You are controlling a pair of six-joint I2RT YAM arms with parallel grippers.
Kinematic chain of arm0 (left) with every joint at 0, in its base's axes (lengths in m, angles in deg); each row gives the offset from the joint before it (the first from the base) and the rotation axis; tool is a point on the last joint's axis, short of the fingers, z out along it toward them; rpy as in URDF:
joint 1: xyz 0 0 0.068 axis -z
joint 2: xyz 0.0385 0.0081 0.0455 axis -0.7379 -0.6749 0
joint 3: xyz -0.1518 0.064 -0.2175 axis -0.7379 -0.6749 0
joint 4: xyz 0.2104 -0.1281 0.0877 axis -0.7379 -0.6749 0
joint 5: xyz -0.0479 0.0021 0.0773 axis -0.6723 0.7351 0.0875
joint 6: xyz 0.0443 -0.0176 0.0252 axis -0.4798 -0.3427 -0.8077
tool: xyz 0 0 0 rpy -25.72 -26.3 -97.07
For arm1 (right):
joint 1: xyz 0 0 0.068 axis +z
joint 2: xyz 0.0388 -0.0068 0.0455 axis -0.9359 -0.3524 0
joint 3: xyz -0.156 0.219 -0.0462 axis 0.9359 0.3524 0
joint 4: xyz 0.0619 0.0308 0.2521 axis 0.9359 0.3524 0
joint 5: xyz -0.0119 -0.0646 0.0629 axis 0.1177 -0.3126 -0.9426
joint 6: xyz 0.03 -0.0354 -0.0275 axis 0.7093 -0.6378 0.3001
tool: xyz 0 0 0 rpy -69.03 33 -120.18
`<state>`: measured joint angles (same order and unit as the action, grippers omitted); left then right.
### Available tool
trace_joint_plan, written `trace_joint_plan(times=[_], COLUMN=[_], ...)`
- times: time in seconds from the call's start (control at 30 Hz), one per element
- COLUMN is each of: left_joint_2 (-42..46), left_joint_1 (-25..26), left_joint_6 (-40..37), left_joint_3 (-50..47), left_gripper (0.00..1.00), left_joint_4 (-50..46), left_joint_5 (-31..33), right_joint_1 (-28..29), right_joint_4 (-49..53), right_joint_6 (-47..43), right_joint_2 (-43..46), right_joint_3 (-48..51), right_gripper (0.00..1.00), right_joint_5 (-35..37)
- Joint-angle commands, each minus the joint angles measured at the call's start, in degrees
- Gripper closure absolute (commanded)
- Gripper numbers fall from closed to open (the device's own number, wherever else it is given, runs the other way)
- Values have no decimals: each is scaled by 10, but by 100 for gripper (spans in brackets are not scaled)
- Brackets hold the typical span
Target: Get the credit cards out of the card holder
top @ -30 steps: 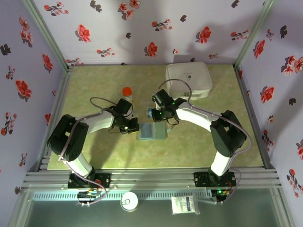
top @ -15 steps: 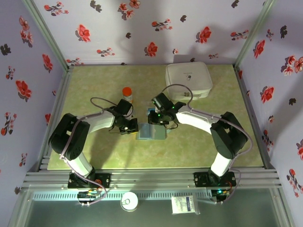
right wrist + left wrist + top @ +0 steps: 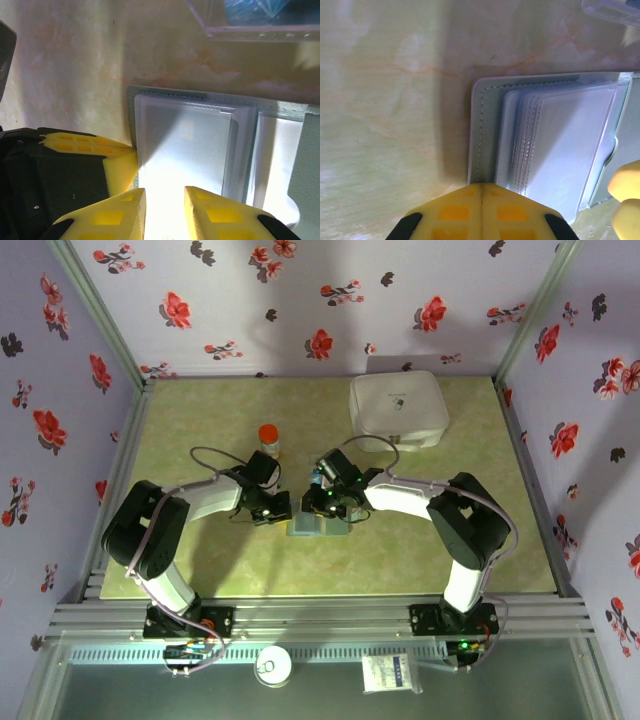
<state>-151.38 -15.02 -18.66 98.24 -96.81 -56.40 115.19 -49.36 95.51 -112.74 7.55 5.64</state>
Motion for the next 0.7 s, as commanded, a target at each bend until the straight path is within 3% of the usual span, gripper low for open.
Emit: trace_joint_plan(times=[0.0,0.67], left_joint_2=[11,21], left_joint_1=[3,1], left_joint_6=[-5,-3], left_joint_3=[-15,-31], left_gripper=[100,100], left_joint_4=[-17,-14], left_joint_5=[9,16], right_joint_1=[5,2], right_joint_4=[-13,45], right_joint_6=[11,-16], right_joint_2=[-13,-11], right_joint_3=[5,6], right_gripper=[73,74], right_joint_5=[-8,33])
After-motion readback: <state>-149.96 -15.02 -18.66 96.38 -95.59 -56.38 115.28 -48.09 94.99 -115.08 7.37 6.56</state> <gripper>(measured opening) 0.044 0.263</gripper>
